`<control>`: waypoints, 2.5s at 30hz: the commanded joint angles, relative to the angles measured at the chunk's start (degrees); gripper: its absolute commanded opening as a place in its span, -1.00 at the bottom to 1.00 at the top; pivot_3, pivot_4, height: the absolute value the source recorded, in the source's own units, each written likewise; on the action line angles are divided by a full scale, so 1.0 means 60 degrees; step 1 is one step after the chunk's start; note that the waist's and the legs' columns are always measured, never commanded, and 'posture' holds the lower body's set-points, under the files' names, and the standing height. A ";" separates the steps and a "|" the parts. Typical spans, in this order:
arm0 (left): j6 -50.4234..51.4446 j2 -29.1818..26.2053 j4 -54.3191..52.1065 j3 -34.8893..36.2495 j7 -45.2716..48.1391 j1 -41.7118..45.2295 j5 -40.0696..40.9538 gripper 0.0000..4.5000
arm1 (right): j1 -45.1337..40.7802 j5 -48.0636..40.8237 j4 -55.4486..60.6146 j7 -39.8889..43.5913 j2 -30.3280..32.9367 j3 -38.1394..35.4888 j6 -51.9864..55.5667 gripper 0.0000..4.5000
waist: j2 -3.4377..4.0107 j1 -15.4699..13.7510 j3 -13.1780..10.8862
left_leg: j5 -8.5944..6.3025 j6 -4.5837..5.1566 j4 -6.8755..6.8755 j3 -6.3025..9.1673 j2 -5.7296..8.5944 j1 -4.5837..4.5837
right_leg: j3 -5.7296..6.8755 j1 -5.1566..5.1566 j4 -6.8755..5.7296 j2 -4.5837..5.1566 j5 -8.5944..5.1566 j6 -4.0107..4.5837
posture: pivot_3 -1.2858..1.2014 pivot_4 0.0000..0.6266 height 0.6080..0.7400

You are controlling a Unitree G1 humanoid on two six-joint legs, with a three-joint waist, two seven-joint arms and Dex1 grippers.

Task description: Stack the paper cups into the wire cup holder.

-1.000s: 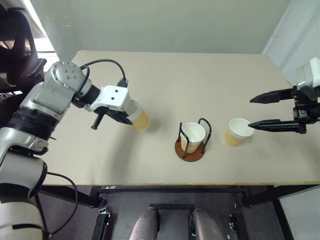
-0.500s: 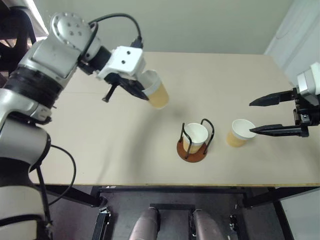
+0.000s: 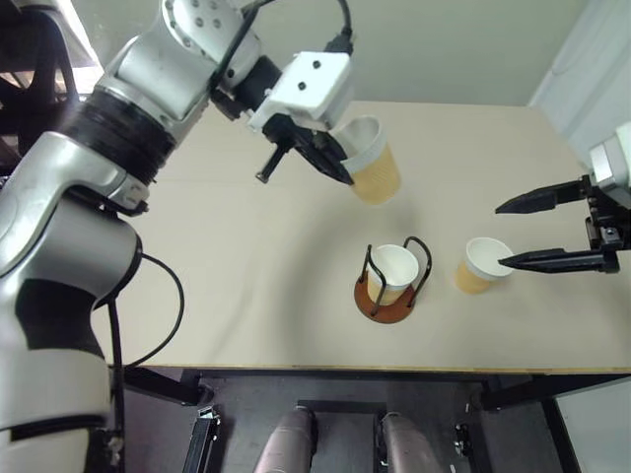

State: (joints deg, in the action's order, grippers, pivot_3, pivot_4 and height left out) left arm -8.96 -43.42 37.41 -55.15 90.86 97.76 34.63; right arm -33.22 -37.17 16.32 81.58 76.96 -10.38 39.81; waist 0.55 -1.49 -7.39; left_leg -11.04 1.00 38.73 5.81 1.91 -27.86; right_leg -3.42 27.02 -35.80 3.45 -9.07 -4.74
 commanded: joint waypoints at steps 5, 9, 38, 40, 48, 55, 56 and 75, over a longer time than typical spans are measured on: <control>-0.0292 0.0196 -0.0728 -0.0349 0.0273 0.0439 0.0502 -0.99 | -0.0466 -0.0290 0.0011 0.0315 0.0587 -0.0039 0.0496 0.57 | 0.0008 -0.0007 -0.0005 | -0.0019 0.0019 0.0056 -0.0015 0.0020 -0.0014 | 0.0021 -0.0014 0.0003 -0.0022 0.0006 -0.0011 | 0.03 -0.52 1.00; -0.0526 0.0381 -0.0882 -0.0466 0.0273 0.0283 0.0386 -0.99 | -0.0493 -0.0327 -0.0019 0.0465 0.0719 -0.0041 0.0635 0.57 | 0.0012 -0.0001 -0.0008 | -0.0021 0.0030 0.0078 0.0001 0.0035 -0.0008 | 0.0001 -0.0028 -0.0003 0.0014 0.0013 -0.0022 | 0.03 -0.52 1.00; -0.2379 0.1519 -0.0071 -0.0586 0.0273 -0.0144 -0.1339 -0.99 | -0.0773 -0.0558 -0.0046 0.0769 0.1086 0.0110 0.1203 0.57 | 0.0014 -0.0019 -0.0008 | -0.0013 0.0111 0.0085 -0.0043 0.0137 -0.0015 | 0.0010 -0.0042 -0.0002 0.0161 0.0005 -0.0120 | 0.03 -0.52 1.00; -0.2579 0.1604 0.0046 -0.0625 0.0273 -0.0153 -0.1528 -0.99 | -0.0770 -0.0576 -0.0040 0.0751 0.1083 0.0106 0.1234 0.57 | 0.0013 -0.0020 -0.0008 | -0.0010 0.0115 0.0084 -0.0049 0.0146 -0.0014 | 0.0021 -0.0042 -0.0002 0.0152 0.0007 -0.0125 | 0.03 -0.52 1.00; -0.2763 0.1838 0.0187 -0.0595 0.0273 -0.0251 -0.1699 -0.99 | -0.0578 -0.0564 -0.0012 0.0721 0.1088 -0.0041 0.1213 0.57 | 0.0013 -0.0017 -0.0008 | 0.0000 0.0130 0.0088 -0.0046 0.0160 -0.0014 | 0.0016 -0.0050 -0.0001 0.0171 0.0015 -0.0138 | 0.03 -0.52 1.00; -0.2872 0.1949 0.0205 -0.0642 0.0273 -0.0291 -0.1699 -0.99 | -0.0491 -0.0540 -0.0026 0.0696 0.1110 -0.0107 0.1173 0.57 | 0.0013 -0.0020 -0.0008 | 0.0004 0.0136 0.0088 -0.0046 0.0170 -0.0016 | 0.0020 -0.0051 -0.0001 0.0181 0.0018 -0.0147 | 0.03 -0.52 1.00; -0.2891 0.1941 0.0188 -0.0681 0.0273 -0.0290 -0.1685 -0.99 | -0.0482 -0.0536 -0.0033 0.0695 0.1117 -0.0114 0.1168 0.57 | 0.0013 -0.0017 -0.0008 | 0.0005 0.0138 0.0089 -0.0045 0.0172 -0.0016 | 0.0014 -0.0051 -0.0001 0.0187 0.0018 -0.0149 | 0.03 -0.52 1.00; -0.2957 0.2067 0.0208 -0.1241 0.0273 -0.0283 -0.1424 -0.99 | -0.0304 -0.0511 -0.0009 0.0554 0.1132 -0.0170 0.1070 0.57 | 0.0013 -0.0018 -0.0008 | 0.0039 0.0198 0.0082 -0.0042 0.0273 -0.0017 | 0.0023 -0.0074 0.0002 0.0281 0.0025 -0.0218 | 0.03 -0.52 1.00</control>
State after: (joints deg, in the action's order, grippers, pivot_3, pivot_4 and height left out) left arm -26.16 -31.12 38.54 -63.34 90.87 95.31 25.31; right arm -34.59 -40.18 16.00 85.24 82.38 -8.77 46.61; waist 0.63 -1.60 -7.44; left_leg -10.81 2.19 39.23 5.56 3.55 -27.97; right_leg -3.29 26.57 -35.79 5.15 -8.92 -6.05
